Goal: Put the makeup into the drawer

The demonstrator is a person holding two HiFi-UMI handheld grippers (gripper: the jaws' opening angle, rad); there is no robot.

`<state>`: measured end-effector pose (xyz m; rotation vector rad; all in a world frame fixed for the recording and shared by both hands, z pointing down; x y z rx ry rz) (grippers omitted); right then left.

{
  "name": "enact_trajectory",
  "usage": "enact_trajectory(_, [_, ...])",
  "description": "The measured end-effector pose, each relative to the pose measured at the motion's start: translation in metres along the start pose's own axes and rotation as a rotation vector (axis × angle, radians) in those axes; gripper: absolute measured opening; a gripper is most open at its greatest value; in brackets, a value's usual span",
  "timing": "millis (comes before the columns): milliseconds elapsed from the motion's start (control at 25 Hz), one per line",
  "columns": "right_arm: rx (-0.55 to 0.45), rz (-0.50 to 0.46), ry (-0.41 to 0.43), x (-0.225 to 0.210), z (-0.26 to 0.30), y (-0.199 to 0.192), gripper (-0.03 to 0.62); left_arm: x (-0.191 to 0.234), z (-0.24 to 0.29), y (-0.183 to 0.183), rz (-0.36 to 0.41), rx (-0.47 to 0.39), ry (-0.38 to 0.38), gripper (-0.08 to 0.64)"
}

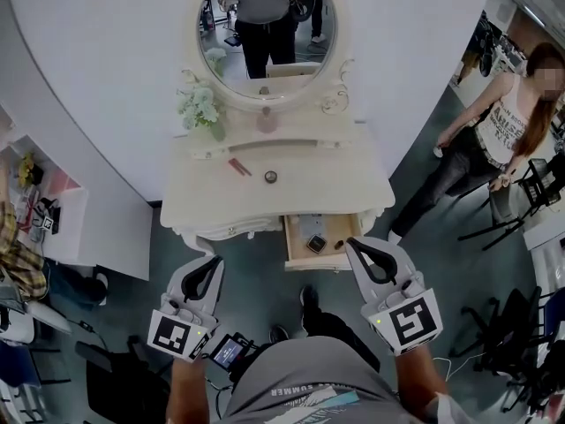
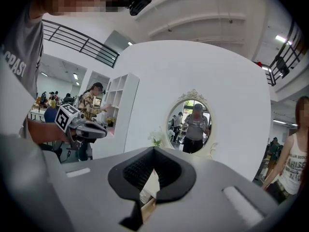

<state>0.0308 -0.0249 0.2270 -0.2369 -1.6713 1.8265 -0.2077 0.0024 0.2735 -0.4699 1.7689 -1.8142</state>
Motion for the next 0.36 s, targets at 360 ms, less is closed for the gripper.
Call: enact_trajectory(360, [0.009, -0.009, 0.009, 0.011, 0.005, 0.001, -0.001, 0.005, -0.009, -0.002, 0.000, -0.002, 0.004, 0.003])
Point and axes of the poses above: the fingertips, and each gripper's own axes: z forward along the fingers, x to its left, y out of its top, the point moved 2 cm from there along -z, backward along the fingers, and after that the axes turned 6 degrees about -y, right-handed, at the moved point
